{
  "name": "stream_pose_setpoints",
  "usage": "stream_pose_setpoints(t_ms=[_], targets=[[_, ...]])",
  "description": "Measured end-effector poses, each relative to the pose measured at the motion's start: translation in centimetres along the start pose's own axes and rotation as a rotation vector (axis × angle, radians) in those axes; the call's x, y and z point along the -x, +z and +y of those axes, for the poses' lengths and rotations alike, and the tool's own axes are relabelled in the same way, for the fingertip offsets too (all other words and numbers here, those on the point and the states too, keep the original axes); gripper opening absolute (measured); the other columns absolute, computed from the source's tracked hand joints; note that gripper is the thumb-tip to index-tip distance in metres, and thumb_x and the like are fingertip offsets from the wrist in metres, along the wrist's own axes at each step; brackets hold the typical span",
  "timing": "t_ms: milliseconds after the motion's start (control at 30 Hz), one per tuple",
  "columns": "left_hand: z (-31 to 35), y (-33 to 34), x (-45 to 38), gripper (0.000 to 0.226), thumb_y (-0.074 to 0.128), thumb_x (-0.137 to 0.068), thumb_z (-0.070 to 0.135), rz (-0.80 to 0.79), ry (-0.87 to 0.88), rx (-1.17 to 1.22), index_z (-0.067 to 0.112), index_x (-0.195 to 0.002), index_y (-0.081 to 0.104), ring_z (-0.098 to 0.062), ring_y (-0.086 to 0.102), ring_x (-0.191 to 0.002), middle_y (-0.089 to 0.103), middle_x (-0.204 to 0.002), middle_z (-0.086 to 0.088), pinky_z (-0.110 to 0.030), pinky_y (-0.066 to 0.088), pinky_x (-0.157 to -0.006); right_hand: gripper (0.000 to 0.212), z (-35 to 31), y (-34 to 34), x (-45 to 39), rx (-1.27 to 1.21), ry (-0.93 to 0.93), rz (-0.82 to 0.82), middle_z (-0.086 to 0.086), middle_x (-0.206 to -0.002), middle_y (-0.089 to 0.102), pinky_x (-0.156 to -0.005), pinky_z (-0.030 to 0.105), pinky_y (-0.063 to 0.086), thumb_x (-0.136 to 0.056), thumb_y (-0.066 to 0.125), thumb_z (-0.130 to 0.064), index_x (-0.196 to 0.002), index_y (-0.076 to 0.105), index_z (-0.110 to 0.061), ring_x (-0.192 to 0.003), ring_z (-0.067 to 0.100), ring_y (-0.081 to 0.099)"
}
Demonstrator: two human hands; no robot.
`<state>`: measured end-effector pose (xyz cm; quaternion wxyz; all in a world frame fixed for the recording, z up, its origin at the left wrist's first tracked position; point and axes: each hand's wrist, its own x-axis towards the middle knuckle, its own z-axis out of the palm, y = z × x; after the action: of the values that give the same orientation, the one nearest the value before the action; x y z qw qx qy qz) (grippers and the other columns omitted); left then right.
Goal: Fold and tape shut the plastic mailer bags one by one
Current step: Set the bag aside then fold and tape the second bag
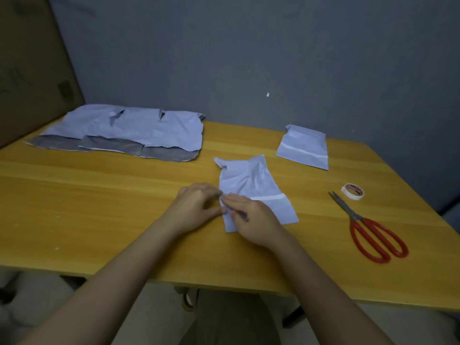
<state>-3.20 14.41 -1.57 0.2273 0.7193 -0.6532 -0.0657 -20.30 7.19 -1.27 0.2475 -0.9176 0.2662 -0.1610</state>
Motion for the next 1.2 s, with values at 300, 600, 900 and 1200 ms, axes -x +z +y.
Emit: stream_pose_setpoints(t_ms=[300,600,900,1200], targets=[[0.2,0.4,-0.9,0.065,0.07,-0.078,0.049,0.027,0.016,0.121,0.025,-0.132,0.043,-0.009,0.038,-0.124,0.054,-0.125,0.016,-0.028,0.026,-0.099,0.053,0.4,0.3,-0.6,0.185,-0.004,-0.068,-0.002,-0.149,0.04,-0.117,0.021,0.008,-0.091,0.032,-0.024,-0.141,0.047,-0.014,-0.141,0.006,0.028],[-0.9,1.5,-0.2,0.08,0.053,-0.089,0.055,-0.131,-0.011,0.085,0.028,-0.151,0.011,0.003,0.009,-0.142,0.021,-0.155,0.017,-0.025,0.01,-0.107,0.062,1.1,0.7,-0.3,0.146,-0.026,-0.181,-0.014,-0.155,0.018,-0.117,0.019,0.001,-0.097,0.035,-0.053,-0.15,0.026,-0.021,-0.141,-0.006,0.009],[-1.4,1.7,-0.5,0.096,0.04,-0.075,0.076,-0.198,-0.014,0.063,0.028,-0.152,0.008,0.012,-0.004,-0.135,0.014,-0.154,0.024,-0.019,0.003,-0.103,0.086,1.7,1.1,-0.5,0.192,-0.032,-0.286,-0.018,-0.158,0.005,-0.116,0.021,-0.006,-0.081,0.009,-0.076,-0.152,0.014,-0.028,-0.142,-0.008,-0.005],[-1.4,1.4,-0.2,0.106,0.023,-0.054,0.082,-0.203,-0.076,0.057,0.041,-0.15,0.008,-0.001,0.002,-0.143,0.009,-0.159,0.001,-0.023,0.007,-0.107,0.087,1.3,0.5,-0.6,0.164,0.012,-0.351,-0.017,-0.158,0.001,-0.116,0.023,-0.009,-0.08,0.002,-0.074,-0.153,0.009,-0.027,-0.142,-0.008,-0.009]])
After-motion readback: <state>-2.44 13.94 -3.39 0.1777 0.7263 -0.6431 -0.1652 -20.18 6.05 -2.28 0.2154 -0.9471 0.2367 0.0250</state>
